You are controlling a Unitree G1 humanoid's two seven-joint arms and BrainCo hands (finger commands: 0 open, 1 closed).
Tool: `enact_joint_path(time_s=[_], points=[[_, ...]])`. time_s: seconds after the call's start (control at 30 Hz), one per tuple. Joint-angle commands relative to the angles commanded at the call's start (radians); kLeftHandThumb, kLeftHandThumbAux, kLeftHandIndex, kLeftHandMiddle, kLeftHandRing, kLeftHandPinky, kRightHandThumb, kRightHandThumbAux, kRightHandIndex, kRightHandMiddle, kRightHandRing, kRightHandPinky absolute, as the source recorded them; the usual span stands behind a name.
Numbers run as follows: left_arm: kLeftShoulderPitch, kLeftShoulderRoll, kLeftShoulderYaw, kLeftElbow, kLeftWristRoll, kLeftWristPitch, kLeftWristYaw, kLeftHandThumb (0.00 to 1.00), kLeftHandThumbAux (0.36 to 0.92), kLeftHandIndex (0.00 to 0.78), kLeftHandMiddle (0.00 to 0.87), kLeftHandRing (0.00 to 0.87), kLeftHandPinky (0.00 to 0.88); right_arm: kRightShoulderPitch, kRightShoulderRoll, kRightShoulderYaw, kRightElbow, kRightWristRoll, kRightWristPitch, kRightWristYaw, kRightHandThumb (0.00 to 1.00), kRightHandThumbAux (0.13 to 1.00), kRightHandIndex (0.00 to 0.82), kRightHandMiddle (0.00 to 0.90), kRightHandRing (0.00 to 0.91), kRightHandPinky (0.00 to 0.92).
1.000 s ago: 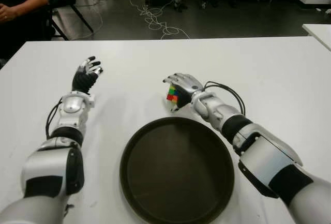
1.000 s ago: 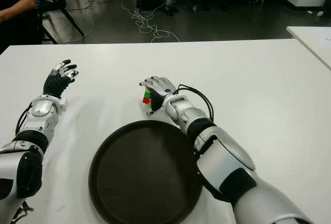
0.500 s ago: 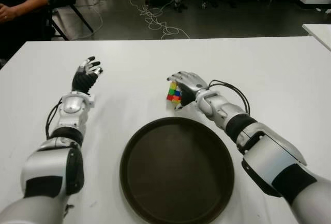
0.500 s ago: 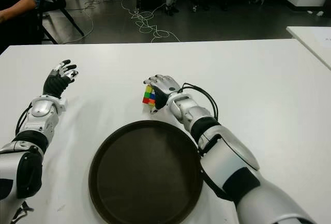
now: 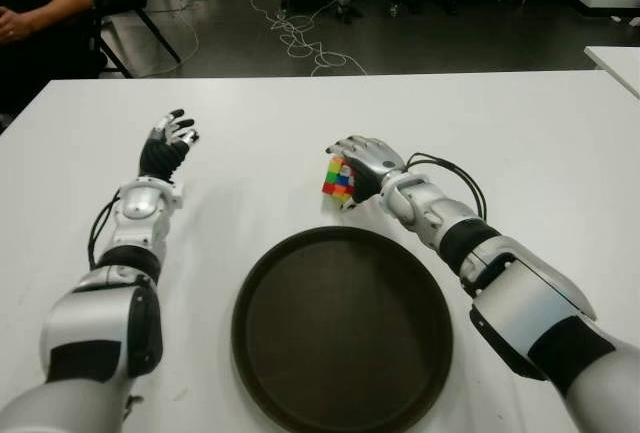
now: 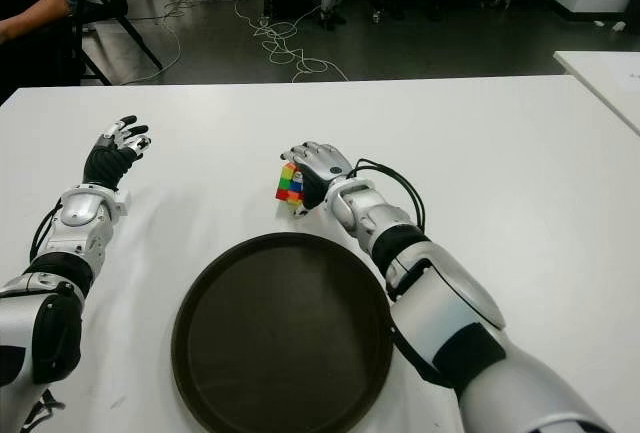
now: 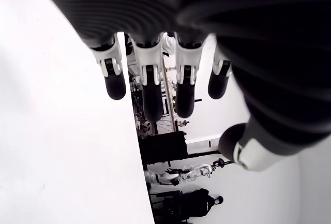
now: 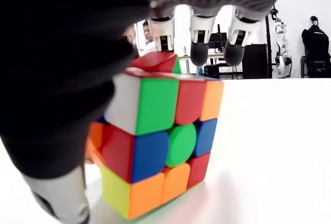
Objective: Pick up the Rubik's Cube and put it in the plate
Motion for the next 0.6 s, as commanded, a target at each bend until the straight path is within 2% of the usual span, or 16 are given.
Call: enact_joint_path(time_s=[0.6], points=[[-0.001, -0.004, 0.004, -0.001, -0.005, -0.005, -0.003, 0.151, 0.606, 0.112, 0.196, 0.174, 0.134, 0.019, -0.003, 0.003, 0.002, 0.0, -0.017, -0.016, 0.0, 0.792, 0.0, 0.0, 0.0, 0.0]])
